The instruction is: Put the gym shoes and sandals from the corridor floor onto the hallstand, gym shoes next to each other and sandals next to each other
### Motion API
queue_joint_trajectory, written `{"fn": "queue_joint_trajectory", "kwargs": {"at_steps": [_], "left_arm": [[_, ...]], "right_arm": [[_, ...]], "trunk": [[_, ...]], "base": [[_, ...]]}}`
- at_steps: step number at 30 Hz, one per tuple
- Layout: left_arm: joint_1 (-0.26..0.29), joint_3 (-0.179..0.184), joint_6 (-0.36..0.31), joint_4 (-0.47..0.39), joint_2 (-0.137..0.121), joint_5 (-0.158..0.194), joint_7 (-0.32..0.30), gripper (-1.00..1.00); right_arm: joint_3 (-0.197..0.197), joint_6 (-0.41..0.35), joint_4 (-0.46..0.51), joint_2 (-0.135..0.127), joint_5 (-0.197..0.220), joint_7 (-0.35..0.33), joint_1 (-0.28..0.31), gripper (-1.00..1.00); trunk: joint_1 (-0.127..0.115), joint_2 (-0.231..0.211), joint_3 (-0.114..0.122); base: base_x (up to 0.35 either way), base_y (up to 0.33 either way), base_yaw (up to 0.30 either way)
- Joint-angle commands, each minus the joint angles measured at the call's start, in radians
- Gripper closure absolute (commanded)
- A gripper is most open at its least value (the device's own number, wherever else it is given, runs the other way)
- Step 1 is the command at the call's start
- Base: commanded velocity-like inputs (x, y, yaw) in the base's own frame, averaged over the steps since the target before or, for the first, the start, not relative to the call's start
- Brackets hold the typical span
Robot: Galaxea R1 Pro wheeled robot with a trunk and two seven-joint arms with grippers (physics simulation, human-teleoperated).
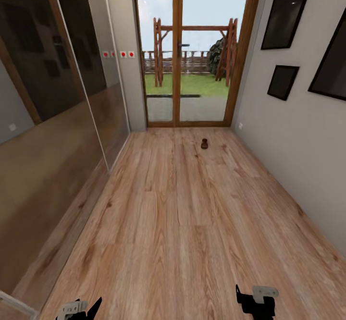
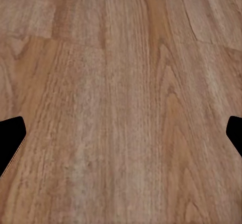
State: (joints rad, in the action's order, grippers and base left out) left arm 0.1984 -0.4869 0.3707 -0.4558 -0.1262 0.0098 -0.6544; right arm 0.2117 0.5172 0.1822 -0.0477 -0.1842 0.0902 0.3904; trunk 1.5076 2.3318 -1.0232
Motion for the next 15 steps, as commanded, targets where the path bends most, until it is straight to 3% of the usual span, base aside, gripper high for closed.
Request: {"fn": "queue_joint_trajectory", "kwargs": {"at_steps": [1,15], "left_arm": [[0.001,-0.006,0.000,0.001,0.000,0.001,-0.008,-1.00],[0.001,-0.006,0.000,0.001,0.000,0.001,-0.008,-1.00]], "right_arm": [[0.005,0.003,-0.001,0.000,-0.011,0.005,0.001,-1.00],[0.005,0.003,-0.001,0.000,-0.011,0.005,0.001,-1.00]], "trunk": [[0.000,0.000,-0.001],[0.000,0.000,-0.001]], "base": [[0.339,0.000,0.000],[0.339,0.000,0.000]]}}
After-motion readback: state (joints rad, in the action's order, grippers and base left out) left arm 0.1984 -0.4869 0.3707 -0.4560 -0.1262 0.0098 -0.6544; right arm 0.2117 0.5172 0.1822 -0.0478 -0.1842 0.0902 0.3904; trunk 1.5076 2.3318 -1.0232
